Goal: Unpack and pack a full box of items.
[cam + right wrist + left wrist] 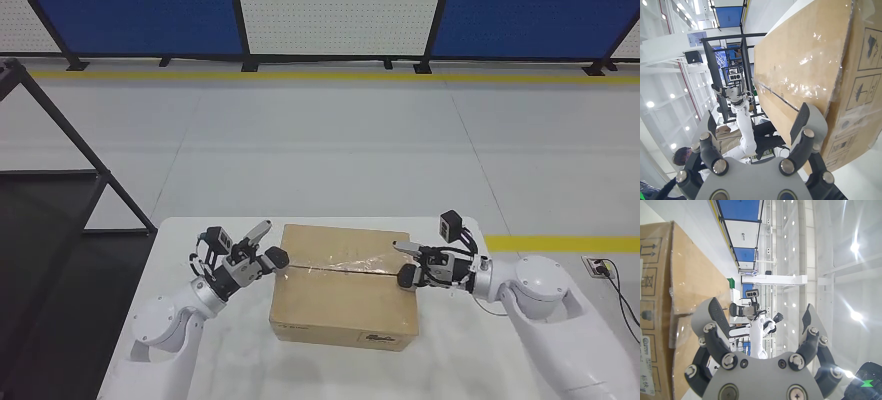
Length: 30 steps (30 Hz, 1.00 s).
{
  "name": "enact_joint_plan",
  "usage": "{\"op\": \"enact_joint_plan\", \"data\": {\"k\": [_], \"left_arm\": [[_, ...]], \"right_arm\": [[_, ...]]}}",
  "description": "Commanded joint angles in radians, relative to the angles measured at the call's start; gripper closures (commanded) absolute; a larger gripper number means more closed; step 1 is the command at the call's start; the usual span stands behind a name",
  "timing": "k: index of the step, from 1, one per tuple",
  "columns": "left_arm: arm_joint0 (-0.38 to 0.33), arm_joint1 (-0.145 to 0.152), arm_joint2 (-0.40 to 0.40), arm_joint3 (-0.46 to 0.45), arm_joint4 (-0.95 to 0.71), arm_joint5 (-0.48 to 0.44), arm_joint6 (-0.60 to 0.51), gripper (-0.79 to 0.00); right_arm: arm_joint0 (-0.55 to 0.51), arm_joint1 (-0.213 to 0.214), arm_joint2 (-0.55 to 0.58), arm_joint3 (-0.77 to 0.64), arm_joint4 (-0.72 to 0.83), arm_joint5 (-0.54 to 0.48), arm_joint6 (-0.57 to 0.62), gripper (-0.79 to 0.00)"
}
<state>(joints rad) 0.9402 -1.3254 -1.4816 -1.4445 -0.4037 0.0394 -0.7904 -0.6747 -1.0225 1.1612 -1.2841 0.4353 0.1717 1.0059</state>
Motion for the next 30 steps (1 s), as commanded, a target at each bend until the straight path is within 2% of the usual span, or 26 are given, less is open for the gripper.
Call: {"op": "enact_joint_plan", "data": {"k": [1, 10, 22, 23, 24, 25, 26, 30], "left_arm": [[-0.003, 0.001, 0.006, 0.001, -0.005, 0.01, -0.001, -0.785], [-0.022, 0.007, 0.042, 0.033, 0.018, 0.025, 0.006, -0.785], [-0.05, 0.01, 0.088, 0.098, 0.048, -0.017, 0.043, -0.785], [-0.052, 0.01, 0.091, 0.102, 0.047, -0.021, 0.044, -0.665], [-0.053, 0.01, 0.092, 0.105, 0.041, -0.024, 0.044, -0.329], [-0.054, 0.01, 0.094, 0.106, 0.036, -0.027, 0.043, -0.092], [-0.053, 0.01, 0.094, 0.106, 0.035, -0.03, 0.041, 0.0], [-0.051, 0.014, 0.092, 0.096, 0.028, -0.025, 0.041, 0.0]], "right_arm": [[0.011, -0.004, -0.014, 0.019, 0.0, -0.005, 0.005, -0.785], [0.03, -0.012, -0.034, 0.056, 0.003, -0.029, 0.019, -0.785], [0.027, -0.012, -0.035, 0.055, -0.005, -0.041, 0.027, -0.785], [0.026, -0.012, -0.035, 0.055, -0.006, -0.042, 0.028, -0.785], [0.025, -0.012, -0.034, 0.056, -0.006, -0.042, 0.029, -0.785], [0.025, -0.012, -0.033, 0.056, -0.006, -0.043, 0.03, -0.785], [0.024, -0.011, -0.031, 0.057, -0.007, -0.044, 0.031, -0.785], [0.022, -0.011, -0.029, 0.06, -0.007, -0.045, 0.033, -0.785]]}}
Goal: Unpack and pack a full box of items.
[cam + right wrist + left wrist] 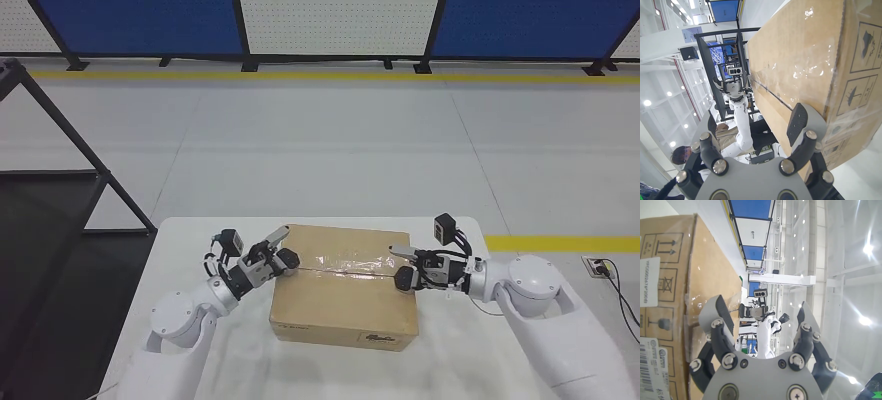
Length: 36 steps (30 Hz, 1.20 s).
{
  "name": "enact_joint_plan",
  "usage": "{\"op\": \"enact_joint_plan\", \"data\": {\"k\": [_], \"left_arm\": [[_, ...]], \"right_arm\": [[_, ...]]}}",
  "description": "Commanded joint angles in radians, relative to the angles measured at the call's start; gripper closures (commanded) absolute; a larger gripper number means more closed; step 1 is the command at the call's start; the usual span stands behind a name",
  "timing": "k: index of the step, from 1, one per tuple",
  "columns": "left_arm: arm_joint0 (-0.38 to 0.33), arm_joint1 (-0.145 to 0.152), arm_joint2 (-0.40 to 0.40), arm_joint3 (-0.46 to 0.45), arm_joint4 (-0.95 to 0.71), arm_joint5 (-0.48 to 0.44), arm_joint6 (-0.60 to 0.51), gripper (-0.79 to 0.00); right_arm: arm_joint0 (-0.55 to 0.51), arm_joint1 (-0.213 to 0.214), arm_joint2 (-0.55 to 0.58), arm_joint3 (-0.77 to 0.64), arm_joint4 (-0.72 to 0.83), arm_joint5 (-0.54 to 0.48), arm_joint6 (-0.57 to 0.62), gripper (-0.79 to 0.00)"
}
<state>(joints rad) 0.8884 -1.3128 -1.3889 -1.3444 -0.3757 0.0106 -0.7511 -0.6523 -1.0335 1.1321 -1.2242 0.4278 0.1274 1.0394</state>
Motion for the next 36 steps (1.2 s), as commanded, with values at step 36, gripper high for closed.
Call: {"op": "enact_joint_plan", "data": {"k": [36], "left_arm": [[0.02, 0.022, 0.052, -0.065, 0.173, 0.153, 0.129, 0.0]], "right_arm": [[-0.019, 0.001, 0.011, -0.019, -0.001, -0.007, 0.005, -0.785]]}}
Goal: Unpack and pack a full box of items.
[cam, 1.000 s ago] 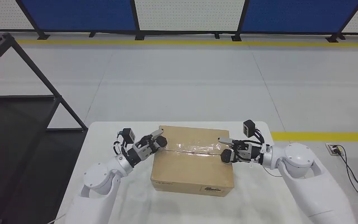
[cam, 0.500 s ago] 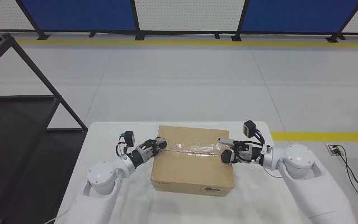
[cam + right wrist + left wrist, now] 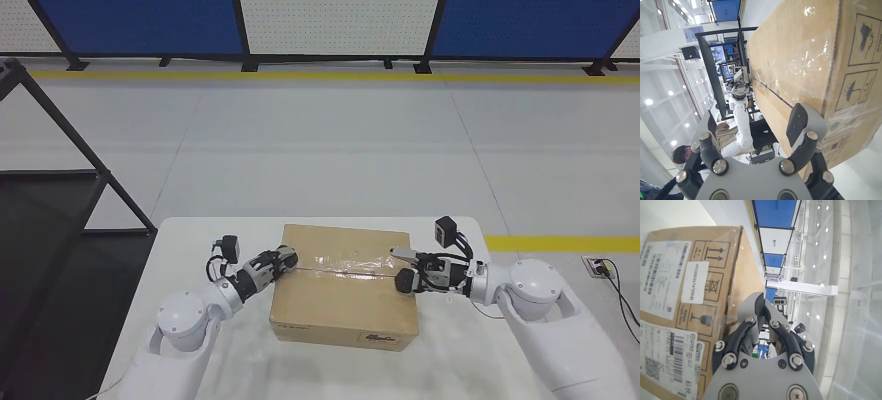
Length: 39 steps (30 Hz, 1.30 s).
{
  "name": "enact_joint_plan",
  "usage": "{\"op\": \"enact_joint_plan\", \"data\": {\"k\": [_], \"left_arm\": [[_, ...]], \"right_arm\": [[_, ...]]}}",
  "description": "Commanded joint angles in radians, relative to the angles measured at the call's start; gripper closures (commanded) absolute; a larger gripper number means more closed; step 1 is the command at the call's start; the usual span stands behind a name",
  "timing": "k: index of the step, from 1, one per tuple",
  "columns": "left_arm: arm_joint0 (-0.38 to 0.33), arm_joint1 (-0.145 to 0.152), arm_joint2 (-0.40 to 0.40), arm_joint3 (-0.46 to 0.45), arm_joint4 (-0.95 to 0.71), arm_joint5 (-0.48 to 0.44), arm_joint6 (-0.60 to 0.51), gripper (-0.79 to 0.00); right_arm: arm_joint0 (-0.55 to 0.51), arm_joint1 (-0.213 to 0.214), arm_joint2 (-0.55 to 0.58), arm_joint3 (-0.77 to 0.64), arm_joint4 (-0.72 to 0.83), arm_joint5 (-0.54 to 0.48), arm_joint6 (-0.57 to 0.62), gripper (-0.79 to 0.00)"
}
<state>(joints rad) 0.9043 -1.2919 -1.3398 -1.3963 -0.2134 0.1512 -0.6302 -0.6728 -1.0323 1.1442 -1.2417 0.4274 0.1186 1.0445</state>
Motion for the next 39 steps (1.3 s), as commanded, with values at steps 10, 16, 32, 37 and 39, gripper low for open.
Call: {"op": "enact_joint_plan", "data": {"k": [10, 16, 32, 37, 39], "left_arm": [[0.004, 0.011, 0.011, -0.093, 0.094, 0.148, 0.049, 0.0], [-0.024, 0.011, 0.038, -0.075, 0.121, 0.218, 0.053, 0.0], [-0.05, 0.013, 0.06, -0.051, 0.121, 0.248, 0.054, 0.0], [-0.05, 0.013, 0.06, -0.051, 0.121, 0.248, 0.054, 0.0], [-0.05, 0.013, 0.06, -0.051, 0.121, 0.248, 0.054, 0.0]], "right_arm": [[0.004, -0.003, -0.006, 0.001, 0.0, -0.002, 0.002, -0.785], [0.001, -0.003, -0.004, 0.004, 0.003, -0.005, 0.0, -0.785], [-0.005, -0.001, 0.007, -0.002, -0.003, -0.012, 0.005, -0.785], [-0.002, 0.002, 0.012, -0.016, -0.016, -0.006, 0.006, -0.785], [0.0, 0.004, 0.02, -0.021, -0.021, -0.004, 0.005, -0.785]]}}
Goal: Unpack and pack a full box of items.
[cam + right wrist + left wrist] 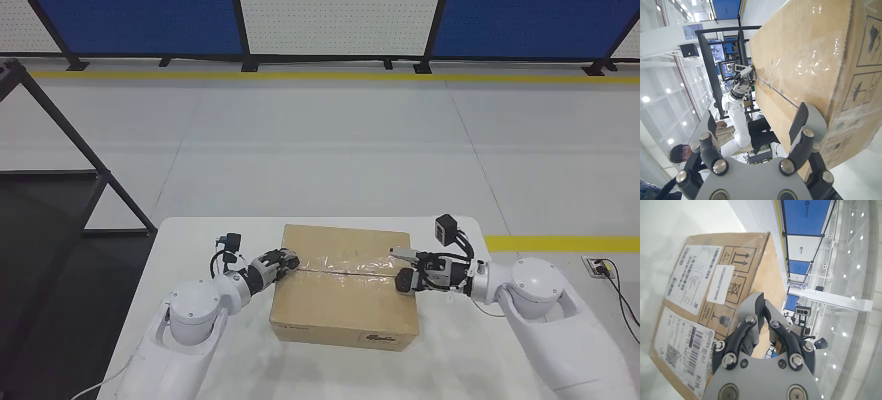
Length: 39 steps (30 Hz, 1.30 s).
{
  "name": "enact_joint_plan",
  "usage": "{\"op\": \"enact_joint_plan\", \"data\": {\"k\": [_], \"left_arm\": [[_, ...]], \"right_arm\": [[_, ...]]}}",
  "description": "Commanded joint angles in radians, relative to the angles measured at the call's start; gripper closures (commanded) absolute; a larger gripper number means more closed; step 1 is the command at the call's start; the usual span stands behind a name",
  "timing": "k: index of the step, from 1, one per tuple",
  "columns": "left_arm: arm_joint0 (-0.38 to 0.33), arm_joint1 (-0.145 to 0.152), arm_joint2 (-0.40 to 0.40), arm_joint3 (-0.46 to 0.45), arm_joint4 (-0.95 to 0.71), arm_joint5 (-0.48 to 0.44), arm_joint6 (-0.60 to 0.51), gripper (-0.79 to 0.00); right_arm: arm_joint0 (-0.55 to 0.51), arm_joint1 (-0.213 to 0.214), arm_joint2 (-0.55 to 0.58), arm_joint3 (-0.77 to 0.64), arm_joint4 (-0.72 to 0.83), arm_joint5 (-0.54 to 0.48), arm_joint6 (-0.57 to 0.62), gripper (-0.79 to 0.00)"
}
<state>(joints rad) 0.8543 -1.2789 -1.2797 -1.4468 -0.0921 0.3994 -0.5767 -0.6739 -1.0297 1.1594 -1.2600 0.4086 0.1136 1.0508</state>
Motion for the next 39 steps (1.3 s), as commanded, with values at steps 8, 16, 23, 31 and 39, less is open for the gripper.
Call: {"op": "enact_joint_plan", "data": {"k": [8, 16, 23, 31, 39], "left_arm": [[0.0, 0.0, 0.0, 0.0, 0.0, 0.0, 0.0, 0.0], [0.0, 0.0, 0.0, 0.0, 0.0, 0.0, 0.0, 0.0], [0.0, 0.0, 0.0, 0.0, 0.0, 0.0, 0.0, 0.0], [0.0, 0.0, 0.0, 0.0, 0.0, 0.0, 0.0, 0.0], [0.0, 0.0, 0.0, 0.0, 0.0, 0.0, 0.0, 0.0]], "right_arm": [[0.015, 0.023, 0.074, -0.015, -0.076, 0.02, -0.024, -0.785], [0.019, 0.033, 0.09, -0.007, -0.125, 0.034, -0.012, -0.785], [0.001, 0.03, 0.095, 0.013, -0.088, 0.017, -0.037, -0.785], [0.044, 0.019, 0.064, 0.12, -0.048, -0.067, 0.005, -0.656], [0.087, 0.004, 0.016, 0.175, -0.077, -0.102, -0.028, -0.499]]}}
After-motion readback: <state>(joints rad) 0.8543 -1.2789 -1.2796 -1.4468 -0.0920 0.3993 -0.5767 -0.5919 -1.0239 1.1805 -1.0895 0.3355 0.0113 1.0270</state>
